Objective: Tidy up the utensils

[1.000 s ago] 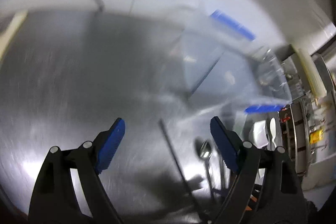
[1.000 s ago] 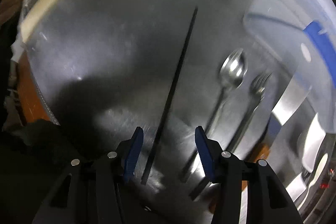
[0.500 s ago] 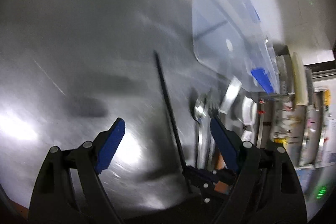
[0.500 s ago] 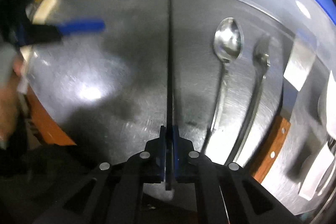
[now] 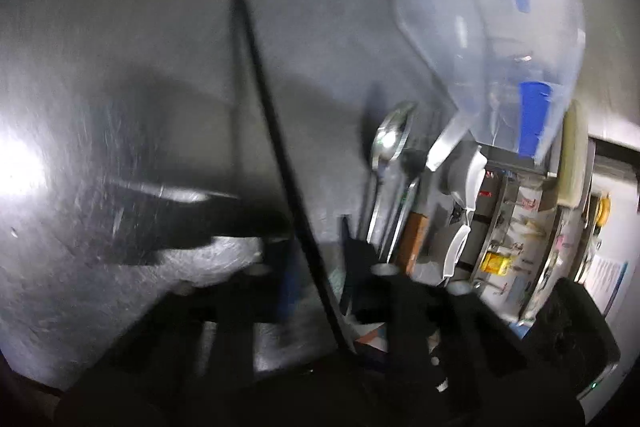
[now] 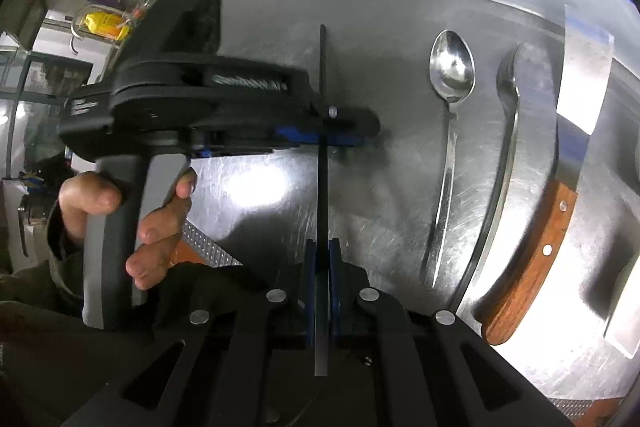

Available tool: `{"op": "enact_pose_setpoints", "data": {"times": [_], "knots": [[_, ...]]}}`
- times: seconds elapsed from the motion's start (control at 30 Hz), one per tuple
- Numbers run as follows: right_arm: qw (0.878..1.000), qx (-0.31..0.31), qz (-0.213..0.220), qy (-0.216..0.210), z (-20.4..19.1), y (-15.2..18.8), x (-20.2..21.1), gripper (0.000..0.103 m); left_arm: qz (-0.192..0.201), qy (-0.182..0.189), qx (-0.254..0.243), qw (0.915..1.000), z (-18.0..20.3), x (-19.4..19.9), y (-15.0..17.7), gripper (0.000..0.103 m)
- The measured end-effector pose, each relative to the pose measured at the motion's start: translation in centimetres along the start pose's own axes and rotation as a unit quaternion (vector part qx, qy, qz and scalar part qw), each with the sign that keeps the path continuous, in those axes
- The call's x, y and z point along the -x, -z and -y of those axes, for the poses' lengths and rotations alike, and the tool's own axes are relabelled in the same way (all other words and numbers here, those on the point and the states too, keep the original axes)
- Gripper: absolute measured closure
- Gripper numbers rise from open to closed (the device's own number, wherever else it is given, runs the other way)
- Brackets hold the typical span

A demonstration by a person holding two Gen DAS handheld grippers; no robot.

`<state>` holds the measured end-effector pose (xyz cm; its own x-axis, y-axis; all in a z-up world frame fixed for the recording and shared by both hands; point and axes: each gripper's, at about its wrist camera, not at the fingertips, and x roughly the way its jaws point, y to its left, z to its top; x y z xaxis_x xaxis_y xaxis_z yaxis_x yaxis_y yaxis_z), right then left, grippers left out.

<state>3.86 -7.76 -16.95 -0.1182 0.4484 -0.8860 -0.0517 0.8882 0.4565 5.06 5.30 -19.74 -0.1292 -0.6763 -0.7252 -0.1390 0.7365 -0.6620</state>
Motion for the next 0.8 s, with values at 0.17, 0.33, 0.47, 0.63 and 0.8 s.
{"op": "enact_pose_setpoints", "data": {"times": [0.17, 0.33, 0.47, 0.63, 0.8], "knots": [[1.000, 0.024, -0.001, -0.005, -1.3, -0.8, -0.8, 0.096, 0.047, 0.023, -0.006, 0.9986, 0.5, 2.3, 1.0, 0.097], [0.995, 0.080, 0.052, -0.005, -4.7, -2.1, 2.1, 0.102, 0.127, 0.039, -0.110, 0.9850, 6.3, 9.0, 1.8, 0.099], [0.984, 0.118, 0.130, 0.019, -5.6, -4.6, 7.5, 0.102, 0.162, 0.048, -0.210, 0.9629, 14.6, 12.2, 0.2, 0.099], [0.959, 0.119, 0.234, 0.106, -3.0, -10.2, 15.2, 0.101, 0.163, 0.018, -0.310, 0.9366, 25.4, 12.5, -5.1, 0.099], [0.952, 0.074, 0.243, 0.171, 2.9, -17.5, 18.3, 0.073, 0.084, -0.047, -0.341, 0.9350, 31.6, 6.9, -13.1, 0.099]]}}
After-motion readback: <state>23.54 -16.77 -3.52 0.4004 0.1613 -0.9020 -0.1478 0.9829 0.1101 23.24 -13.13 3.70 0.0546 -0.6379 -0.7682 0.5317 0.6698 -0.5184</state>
